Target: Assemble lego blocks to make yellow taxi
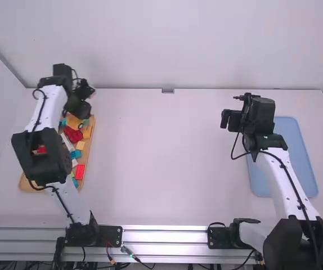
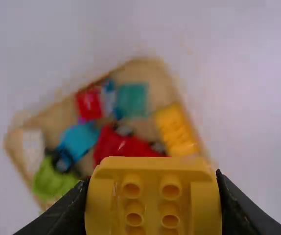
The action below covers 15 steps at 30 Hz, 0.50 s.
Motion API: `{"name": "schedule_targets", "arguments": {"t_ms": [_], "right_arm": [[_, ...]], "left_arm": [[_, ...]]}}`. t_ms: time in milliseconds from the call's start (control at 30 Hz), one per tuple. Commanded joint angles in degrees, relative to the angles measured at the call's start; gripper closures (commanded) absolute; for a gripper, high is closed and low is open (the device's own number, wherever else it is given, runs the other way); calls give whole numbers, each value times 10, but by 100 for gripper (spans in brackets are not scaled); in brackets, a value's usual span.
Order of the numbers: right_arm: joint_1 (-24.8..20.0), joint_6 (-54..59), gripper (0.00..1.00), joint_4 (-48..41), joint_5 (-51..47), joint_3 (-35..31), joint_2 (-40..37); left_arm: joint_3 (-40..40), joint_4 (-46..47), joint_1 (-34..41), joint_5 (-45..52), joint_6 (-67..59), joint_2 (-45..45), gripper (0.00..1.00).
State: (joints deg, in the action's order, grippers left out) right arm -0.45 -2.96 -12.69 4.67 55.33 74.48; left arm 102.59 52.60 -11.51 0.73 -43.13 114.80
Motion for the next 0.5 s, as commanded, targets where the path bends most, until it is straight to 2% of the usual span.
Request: {"name": "schedule_targets", "arguments": {"t_ms": [0,167,233,300,467], "right_arm": [[-2,-2,1,-3,4,24,4],[-2,-2,1,-11,5,24,4],[-2,-2,1,-13,5,24,4],[-2,-2,1,-16,5,24,4],[-2,-2,1,-17,5,24,4]], "left_arm": [[-45,-12,57,34,-31,-40,98],[-130,-68,146,-8,-54,-90,98],[-151,-70,172,1,-83,-98,98],[-185,-64,232,19,-136,-105,98],[-228,-64,316,49,-177,-104,98]]}}
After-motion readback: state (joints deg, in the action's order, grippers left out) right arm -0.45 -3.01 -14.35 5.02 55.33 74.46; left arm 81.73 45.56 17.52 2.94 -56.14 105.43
